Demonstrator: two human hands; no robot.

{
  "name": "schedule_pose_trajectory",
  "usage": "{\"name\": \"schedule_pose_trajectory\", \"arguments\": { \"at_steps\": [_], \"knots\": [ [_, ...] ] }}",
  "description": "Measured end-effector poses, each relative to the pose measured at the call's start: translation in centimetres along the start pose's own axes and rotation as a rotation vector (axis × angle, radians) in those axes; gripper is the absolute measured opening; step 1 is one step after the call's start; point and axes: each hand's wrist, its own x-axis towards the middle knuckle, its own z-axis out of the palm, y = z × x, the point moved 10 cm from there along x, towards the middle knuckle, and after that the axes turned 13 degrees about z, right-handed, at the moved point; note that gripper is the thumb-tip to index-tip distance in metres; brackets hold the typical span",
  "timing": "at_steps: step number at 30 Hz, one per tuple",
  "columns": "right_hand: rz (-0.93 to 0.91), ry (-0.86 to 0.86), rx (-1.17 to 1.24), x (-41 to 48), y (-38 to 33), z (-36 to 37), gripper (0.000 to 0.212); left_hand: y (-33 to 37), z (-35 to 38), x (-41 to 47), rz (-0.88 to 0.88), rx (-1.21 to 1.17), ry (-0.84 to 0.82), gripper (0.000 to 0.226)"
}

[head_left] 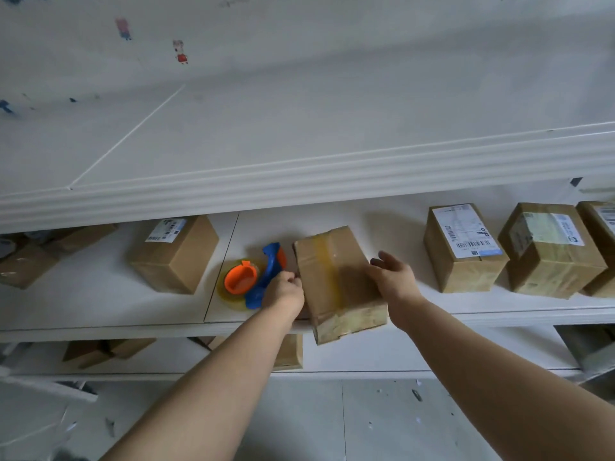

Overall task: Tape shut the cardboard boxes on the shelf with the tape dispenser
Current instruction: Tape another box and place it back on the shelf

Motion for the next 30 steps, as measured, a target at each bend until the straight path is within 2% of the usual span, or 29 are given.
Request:
{"name": "schedule_pose_trajectory", "arguments": {
  "at_steps": [2,4,6,7,8,10,12,13,16,19,23,30],
  "knots": [
    [-0.042,-0.061,-0.068,0.0,-0.8,0.2,0.061,0.2,2.0,-0.2,-0.099,-0.338,-0.048,0.048],
    [-0.115,-0.096,-0.248,0.0,-1.3,0.5,0.065,1.6,4.0,-1.2,-0.141,-0.661,-0.155,0.049],
    [-0.294,0.076,-0.593,-0.3,-2.8,0.1,0.066,4.1,4.8,-1.4,-0.079,-0.958,-0.210,0.047],
    [-0.400,0.197,-0.751,-0.7,-3.8,0.0,0.065,5.1,4.6,-1.5,-0.033,-1.020,-0.206,0.047],
    [-0.487,0.268,-0.873,-1.4,-4.5,0.4,0.066,5.5,4.4,-1.3,0.008,-1.003,-0.183,0.044],
    [-0.569,0.234,-1.102,-1.9,-4.1,2.6,0.065,4.3,3.5,-0.6,0.005,-0.789,-0.086,0.030],
    [-0.524,0.227,-1.319,-1.8,-3.3,4.1,0.061,3.3,3.1,-0.7,-0.051,-0.627,-0.057,0.019],
    [-0.483,0.270,-1.347,-1.7,-3.6,4.2,0.064,3.2,2.9,-0.7,-0.058,-0.607,-0.052,0.018],
    [-0.505,0.313,-1.320,-2.2,-5.0,6.1,0.069,3.2,0.8,-1.1,-0.046,-0.585,0.008,0.017],
    [-0.588,0.168,-1.313,-3.0,-4.5,10.4,0.066,1.2,-1.8,-1.4,-0.064,-0.544,0.051,0.023],
    [-0.618,-0.024,-1.216,-4.8,-3.4,15.9,0.064,-1.9,-6.6,-2.0,-0.079,-0.499,0.108,0.018],
    [-0.618,-0.227,-1.104,-7.4,-0.1,26.5,0.039,-8.3,-16.2,-3.9,-0.076,-0.463,0.195,0.022]
  ]
}}
